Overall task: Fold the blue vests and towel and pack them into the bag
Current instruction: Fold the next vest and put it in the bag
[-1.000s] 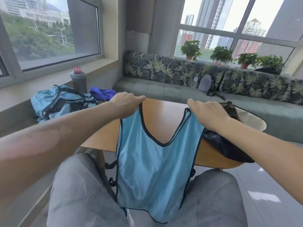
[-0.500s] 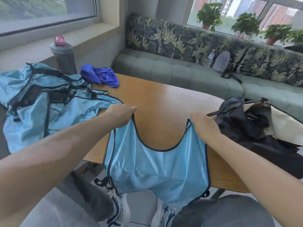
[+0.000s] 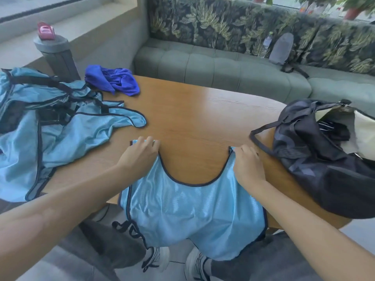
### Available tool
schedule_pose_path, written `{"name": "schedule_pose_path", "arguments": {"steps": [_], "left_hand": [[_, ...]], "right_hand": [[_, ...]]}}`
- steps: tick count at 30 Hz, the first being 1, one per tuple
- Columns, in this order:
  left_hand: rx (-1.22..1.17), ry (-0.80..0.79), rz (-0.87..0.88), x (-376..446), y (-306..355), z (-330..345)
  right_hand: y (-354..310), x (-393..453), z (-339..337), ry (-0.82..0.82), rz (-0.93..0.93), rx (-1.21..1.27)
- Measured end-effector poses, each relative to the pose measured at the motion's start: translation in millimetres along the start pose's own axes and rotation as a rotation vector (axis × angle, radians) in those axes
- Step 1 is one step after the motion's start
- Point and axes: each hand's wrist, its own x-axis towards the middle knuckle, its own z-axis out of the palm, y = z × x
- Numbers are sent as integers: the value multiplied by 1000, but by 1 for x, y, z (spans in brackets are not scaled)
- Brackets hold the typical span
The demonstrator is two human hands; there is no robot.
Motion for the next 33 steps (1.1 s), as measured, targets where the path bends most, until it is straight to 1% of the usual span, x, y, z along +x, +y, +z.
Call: {"name": "schedule_pose_path", "arguments": {"steps": [2, 4, 6, 7, 11, 12, 15, 21, 28, 33], "left_hand": [[44, -62, -25, -7, 10, -11], [10, -135, -19, -10, 22, -11], [-145, -137, -41, -3, 30, -1], [-220, -144, -80, 2, 34, 4], [-506, -191, -231, 25, 50, -4], [-545, -166, -247, 31, 51, -8], [-507, -54, -234, 56, 44, -5], [-530, 34, -257, 128, 18, 10], [-534, 22, -301, 215, -23, 27], [-532, 26, -284, 267, -52, 39]], "right_hand": [[-5, -12, 1, -81, 13, 39], [-7, -22, 4, -131, 20, 90], [-10, -25, 7, -147, 19, 142], [-10, -22, 9, -154, 10, 156], [-10, -3, 20, -193, -39, 125], [-9, 4, 22, -196, -45, 116], [-4, 30, 29, -185, -43, 106], [5, 109, 45, -160, -42, 117], [19, 202, 66, -143, -40, 126], [30, 270, 84, -111, -27, 128]]}}
